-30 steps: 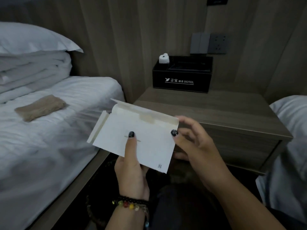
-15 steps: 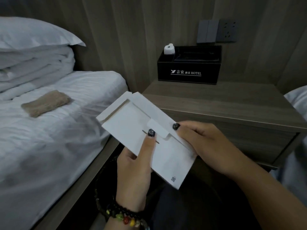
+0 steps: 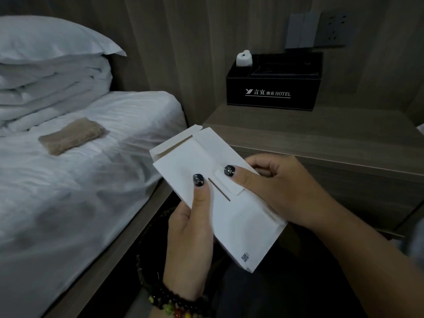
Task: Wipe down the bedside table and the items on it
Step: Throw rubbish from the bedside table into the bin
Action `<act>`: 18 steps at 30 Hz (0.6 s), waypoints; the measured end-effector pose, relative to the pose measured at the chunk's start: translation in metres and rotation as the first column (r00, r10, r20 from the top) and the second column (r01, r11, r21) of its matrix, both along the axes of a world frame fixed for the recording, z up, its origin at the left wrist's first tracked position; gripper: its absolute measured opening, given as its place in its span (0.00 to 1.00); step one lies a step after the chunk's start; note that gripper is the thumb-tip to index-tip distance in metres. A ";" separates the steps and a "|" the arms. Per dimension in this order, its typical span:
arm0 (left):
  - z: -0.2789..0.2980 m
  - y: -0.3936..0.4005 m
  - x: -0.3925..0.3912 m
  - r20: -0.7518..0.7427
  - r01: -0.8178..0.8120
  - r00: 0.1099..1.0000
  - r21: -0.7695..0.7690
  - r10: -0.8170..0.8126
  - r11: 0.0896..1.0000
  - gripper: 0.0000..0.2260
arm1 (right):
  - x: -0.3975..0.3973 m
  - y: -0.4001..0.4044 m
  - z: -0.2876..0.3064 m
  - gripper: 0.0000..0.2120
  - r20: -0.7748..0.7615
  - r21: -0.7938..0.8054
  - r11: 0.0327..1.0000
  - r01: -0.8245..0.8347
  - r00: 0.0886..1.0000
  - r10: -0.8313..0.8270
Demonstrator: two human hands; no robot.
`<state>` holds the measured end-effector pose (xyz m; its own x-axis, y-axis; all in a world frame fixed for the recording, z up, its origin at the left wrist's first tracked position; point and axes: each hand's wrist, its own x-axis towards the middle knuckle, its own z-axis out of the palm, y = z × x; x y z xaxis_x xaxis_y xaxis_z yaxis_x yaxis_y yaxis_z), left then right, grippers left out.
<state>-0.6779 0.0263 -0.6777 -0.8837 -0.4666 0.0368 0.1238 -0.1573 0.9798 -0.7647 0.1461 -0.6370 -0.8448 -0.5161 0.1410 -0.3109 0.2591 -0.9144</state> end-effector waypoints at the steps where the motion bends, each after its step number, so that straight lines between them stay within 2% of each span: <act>1: -0.001 0.000 -0.002 0.008 -0.035 0.999 -0.024 0.035 0.999 0.35 | 0.001 0.000 -0.001 0.14 -0.003 -0.012 1.000 0.006 1.000 -0.006; 4: -0.010 -0.005 -0.009 0.019 -0.128 0.991 -0.110 0.131 0.986 0.39 | 0.008 -0.006 -0.003 0.13 -0.029 -0.061 0.998 0.030 0.999 -0.032; 8: -0.018 -0.013 -0.010 0.034 -0.132 0.990 -0.129 0.138 0.983 0.33 | 0.014 -0.011 -0.004 0.15 -0.066 -0.087 0.995 0.052 0.996 -0.058; 11: -0.011 -0.008 -0.007 0.047 -0.064 0.997 -0.104 0.069 0.993 0.29 | 0.015 -0.011 -0.004 0.20 -0.101 -0.064 0.997 0.048 0.993 -0.054; 14: -0.008 -0.011 -0.003 0.025 -0.093 0.995 -0.153 0.098 0.984 0.34 | 0.017 -0.009 -0.003 0.20 -0.120 -0.054 0.997 0.046 0.991 -0.053; 18: -0.002 -0.014 0.002 -0.023 -0.102 0.995 -0.244 0.100 0.964 0.42 | 0.018 -0.009 0.000 0.17 -0.065 -0.023 1.000 0.019 0.998 -0.020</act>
<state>-0.6758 0.0119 -0.6795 -0.8314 -0.5292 0.1695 0.1366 0.1011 0.9855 -0.7467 0.1366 -0.6371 -0.8434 -0.4956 0.2075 -0.3649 0.2450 -0.8982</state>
